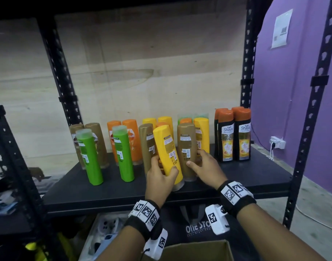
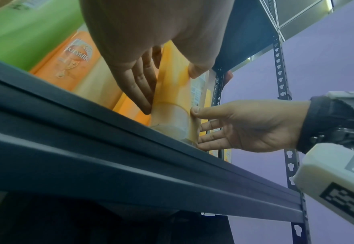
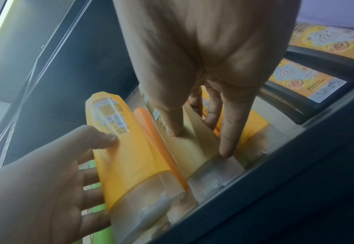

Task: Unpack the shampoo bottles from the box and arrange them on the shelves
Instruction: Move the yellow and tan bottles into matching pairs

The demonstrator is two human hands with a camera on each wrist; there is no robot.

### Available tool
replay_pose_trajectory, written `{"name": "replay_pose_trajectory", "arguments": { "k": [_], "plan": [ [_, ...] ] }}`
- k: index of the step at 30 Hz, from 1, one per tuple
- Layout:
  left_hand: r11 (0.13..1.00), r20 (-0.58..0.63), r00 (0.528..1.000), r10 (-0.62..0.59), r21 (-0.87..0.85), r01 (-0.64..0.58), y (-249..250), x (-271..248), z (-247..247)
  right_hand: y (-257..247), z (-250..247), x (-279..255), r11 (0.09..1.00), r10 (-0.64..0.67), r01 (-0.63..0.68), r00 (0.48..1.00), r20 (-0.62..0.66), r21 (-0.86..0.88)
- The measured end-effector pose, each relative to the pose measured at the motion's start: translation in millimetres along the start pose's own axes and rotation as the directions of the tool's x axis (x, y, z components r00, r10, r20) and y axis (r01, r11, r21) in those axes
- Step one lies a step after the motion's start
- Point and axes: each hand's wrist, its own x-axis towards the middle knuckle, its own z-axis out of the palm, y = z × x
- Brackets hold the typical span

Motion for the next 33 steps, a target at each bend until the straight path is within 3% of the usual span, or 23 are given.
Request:
{"name": "replay_pose_trajectory", "arguments": {
  "k": [7,10,12,14,16,19,23,33],
  "plan": [
    [1.0,0.014,1.0,0.016,-0.013,-0.016,-2.9,-3.0,-1.4,2.8,3.2,2.5,1.0,0.026,-0.026,1.0,-0.004,0.012],
    [0.999,0.014,1.0,0.02,-0.027,-0.019,-3.7,-2.9,-1.5,7.0,2.9,2.3,0.997,0.047,-0.035,0.98,-0.192,0.065],
    [0.999,0.014,1.0,0.025,-0.037,-0.024,-4.3,-2.4,-2.1,11.9,-0.7,4.2,0.998,0.046,-0.027,0.934,-0.353,0.061],
    [0.998,0.012,1.0,0.028,-0.048,-0.027,-5.4,-2.3,-3.0,17.5,-6.1,8.3,0.997,0.064,-0.037,0.897,-0.437,0.07],
    [0.998,0.009,1.0,0.028,-0.06,-0.027,-6.8,-2.7,-3.7,22.4,-9.8,13.4,0.994,0.101,-0.077,0.91,-0.401,0.077],
    [0.997,0.008,0.999,0.036,-0.065,-0.035,-8.1,-2.5,-2.5,25.4,-11.4,21.1,0.986,0.157,-0.141,0.962,-0.224,0.084],
    [0.996,0.013,0.999,0.04,-0.075,-0.039,-7.5,-3.0,-0.4,28.6,-10.8,27.6,0.98,0.185,-0.181,0.982,-0.044,0.079],
    [0.99,0.033,0.998,0.052,-0.131,-0.047,5.2,-3.1,11.5,34.9,-18.3,38.2,0.956,0.242,-0.243,0.97,0.022,0.167]
  ]
}}
